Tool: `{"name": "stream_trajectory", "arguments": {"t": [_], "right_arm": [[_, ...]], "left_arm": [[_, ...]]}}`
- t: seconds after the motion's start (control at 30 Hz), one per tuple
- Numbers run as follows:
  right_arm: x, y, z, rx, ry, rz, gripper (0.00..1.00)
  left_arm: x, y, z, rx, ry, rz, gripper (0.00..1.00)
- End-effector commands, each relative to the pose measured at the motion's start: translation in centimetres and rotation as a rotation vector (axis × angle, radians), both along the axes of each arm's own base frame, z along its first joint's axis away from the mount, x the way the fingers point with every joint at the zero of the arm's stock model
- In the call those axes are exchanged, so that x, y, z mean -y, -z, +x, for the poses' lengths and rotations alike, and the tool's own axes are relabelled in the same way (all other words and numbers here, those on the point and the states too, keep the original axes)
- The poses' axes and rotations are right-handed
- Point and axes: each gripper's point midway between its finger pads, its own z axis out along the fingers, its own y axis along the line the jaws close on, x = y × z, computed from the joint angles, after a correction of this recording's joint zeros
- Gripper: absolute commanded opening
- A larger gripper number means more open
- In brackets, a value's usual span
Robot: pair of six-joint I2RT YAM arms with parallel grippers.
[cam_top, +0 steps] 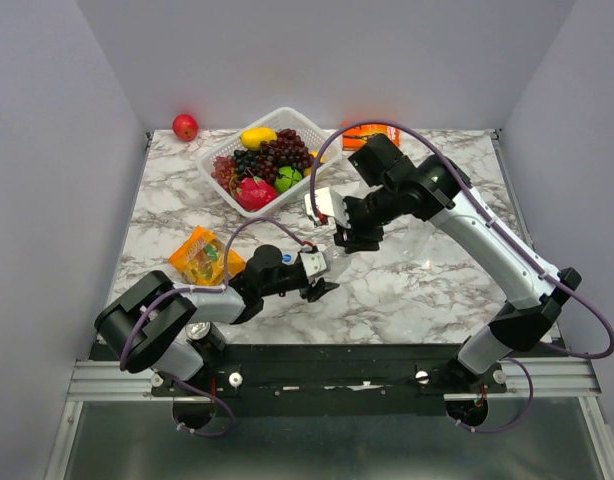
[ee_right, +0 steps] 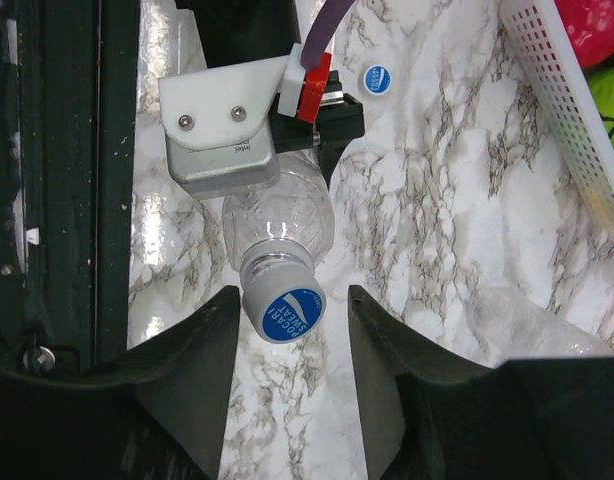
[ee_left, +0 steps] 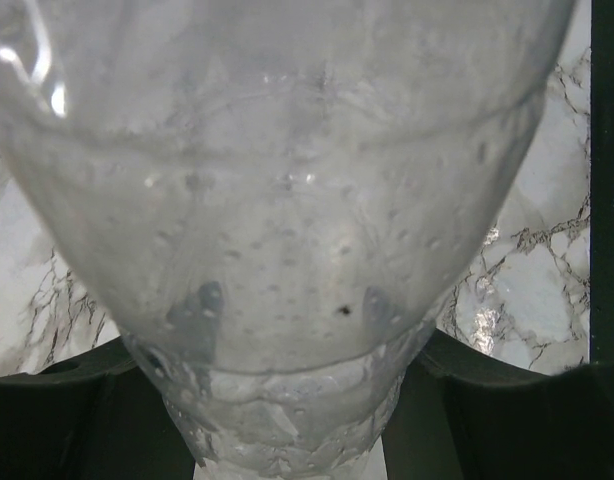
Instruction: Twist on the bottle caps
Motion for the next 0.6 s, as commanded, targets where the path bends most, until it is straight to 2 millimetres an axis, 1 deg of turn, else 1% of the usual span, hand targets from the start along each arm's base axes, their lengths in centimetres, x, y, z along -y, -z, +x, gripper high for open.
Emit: {"name": "stream_trajectory", "arguments": {"t": [0.0,0.1,0.23,0.37,0.53,0.57], "right_arm": [[3.27,1.14,-2.53,-0.099,0.01,-0.138,0.57],[3.76,1.55,-2.64,-0.097,0.008,-0.155,0.59],[3.55,1.46,-2.89,-0.109,0.005,-0.145,0.6],[3.28,1.4,-2.79,-0.122,0.021,-0.138,0.55],[3.07,1.24,-3.34,-0.124,0.01,-0.131,0.51],[3.11,1.21,-3.44,-0.128,0.016,-0.132,0.49]], "left_arm": [[0.18,-0.81,-0.48,-0.007,0.013,-0.03,0.0],[0.12,-0.8,-0.57,-0.021,0.007,-0.036,0.0],[0.04,-0.74,-0.5,-0.021,0.001,-0.035,0.0],[0.05,-0.84,-0.37,-0.024,-0.008,-0.041,0.0],[-0.05,-0.72,-0.36,-0.054,-0.026,-0.048,0.0],[-0.04,-0.77,-0.39,-0.066,-0.029,-0.053,0.0]]}}
